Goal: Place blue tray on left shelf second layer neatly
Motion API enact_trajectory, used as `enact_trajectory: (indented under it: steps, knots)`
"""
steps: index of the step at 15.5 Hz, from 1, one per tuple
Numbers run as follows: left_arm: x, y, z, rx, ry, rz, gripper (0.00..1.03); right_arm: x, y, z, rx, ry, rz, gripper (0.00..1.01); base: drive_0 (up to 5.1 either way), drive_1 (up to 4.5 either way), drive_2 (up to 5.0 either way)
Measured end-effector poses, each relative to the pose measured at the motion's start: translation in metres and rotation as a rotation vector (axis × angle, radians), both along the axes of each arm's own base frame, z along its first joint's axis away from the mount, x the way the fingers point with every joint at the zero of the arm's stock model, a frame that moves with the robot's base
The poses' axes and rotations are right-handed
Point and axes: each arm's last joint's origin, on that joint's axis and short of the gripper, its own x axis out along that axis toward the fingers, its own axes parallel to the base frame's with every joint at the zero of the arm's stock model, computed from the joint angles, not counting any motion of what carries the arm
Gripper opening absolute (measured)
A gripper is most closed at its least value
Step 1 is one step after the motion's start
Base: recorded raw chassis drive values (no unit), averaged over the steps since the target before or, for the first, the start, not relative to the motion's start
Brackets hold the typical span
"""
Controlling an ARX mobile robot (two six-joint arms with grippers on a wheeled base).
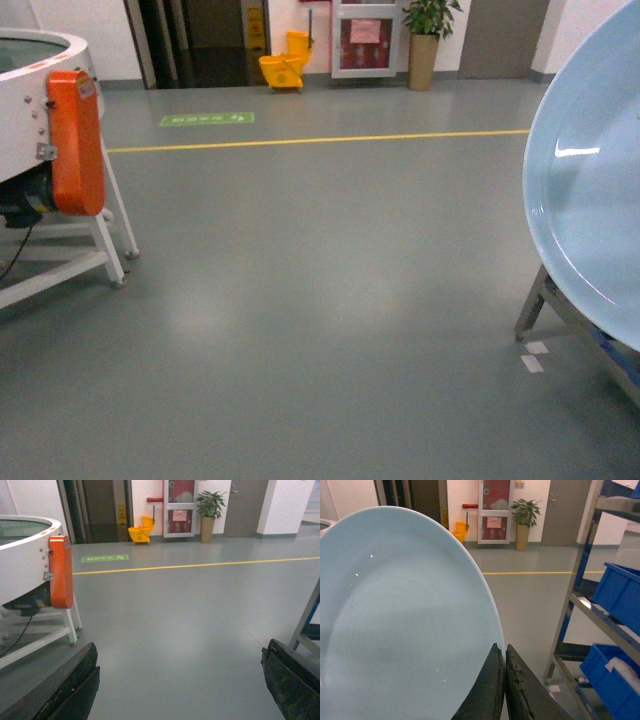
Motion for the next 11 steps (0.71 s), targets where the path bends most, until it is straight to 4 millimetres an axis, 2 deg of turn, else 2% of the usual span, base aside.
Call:
enact_trajectory:
  steps: [2,11]
  knots:
    - [0.0,0.0,0.0,0.0,0.0,0.0,0.98,0.0,-0.0001,0.0,0.0,0.0,0.0,0.02,1.2,0.97,-6.4]
    - [0.0,0.0,0.0006,0.0,-0.006,0.0,0.98,-0.0005,0.0,0.001,0.0,-0.007,0.0,0.02,-1.5,-1.48,-1.5]
